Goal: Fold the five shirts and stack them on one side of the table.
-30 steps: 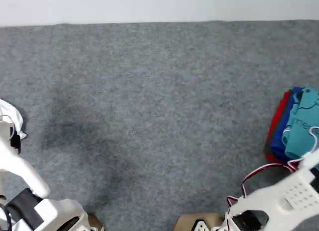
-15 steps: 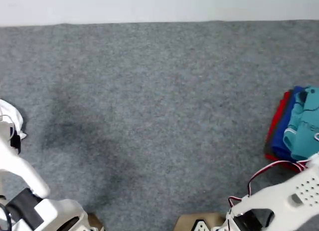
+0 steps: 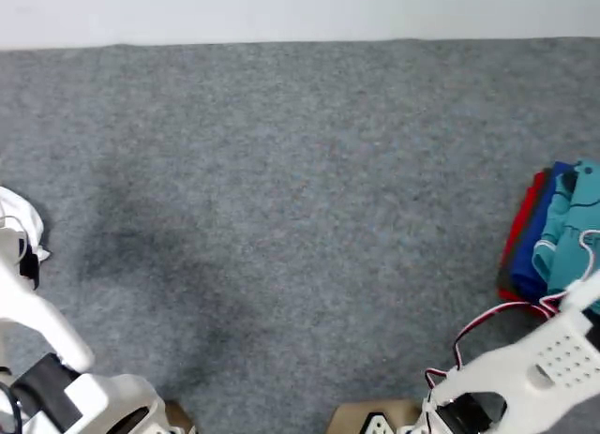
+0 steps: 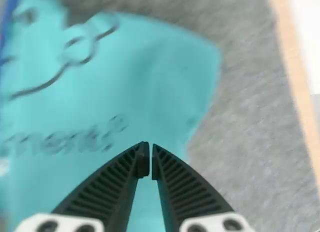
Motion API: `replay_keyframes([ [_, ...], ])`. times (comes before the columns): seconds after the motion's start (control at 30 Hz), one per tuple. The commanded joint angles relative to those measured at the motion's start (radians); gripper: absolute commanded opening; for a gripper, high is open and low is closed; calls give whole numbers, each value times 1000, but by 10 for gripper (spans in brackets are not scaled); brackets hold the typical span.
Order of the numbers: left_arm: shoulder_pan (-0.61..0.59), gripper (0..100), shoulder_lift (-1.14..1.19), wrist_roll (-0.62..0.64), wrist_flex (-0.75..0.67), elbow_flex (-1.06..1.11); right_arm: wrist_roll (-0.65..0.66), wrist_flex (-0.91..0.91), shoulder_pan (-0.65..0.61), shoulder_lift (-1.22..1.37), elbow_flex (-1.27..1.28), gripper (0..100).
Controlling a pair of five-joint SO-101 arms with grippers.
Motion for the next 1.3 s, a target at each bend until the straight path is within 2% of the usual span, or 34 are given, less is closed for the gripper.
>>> replay_keyframes([
  [0.0,9,7,-3,-3,-11,-28,8,131,2,-82,-54,9],
  [0.1,8,7,-3,-3,-11,-28,14,188,42,-81,-49,9],
  [0.33,9,7,-3,-3,-12,-27,161,191,150,-64,107,9],
  [0.53,9,7,-3,-3,-12,-27,160,191,154,-22,144,9],
  [0.67,9,7,-3,-3,-12,-27,157,196,99,-107,117,9],
  [0.77,9,7,-3,-3,-12,-27,92,197,42,-166,129,9],
  [1.0,9,7,-3,-3,-8,-27,12,183,-96,-191,370,9],
  [1.13,9,7,-3,-3,-5,-27,-48,70,-143,-191,545,9],
  [1.27,9,7,-3,-3,-5,-27,-97,81,-179,-208,572,13],
])
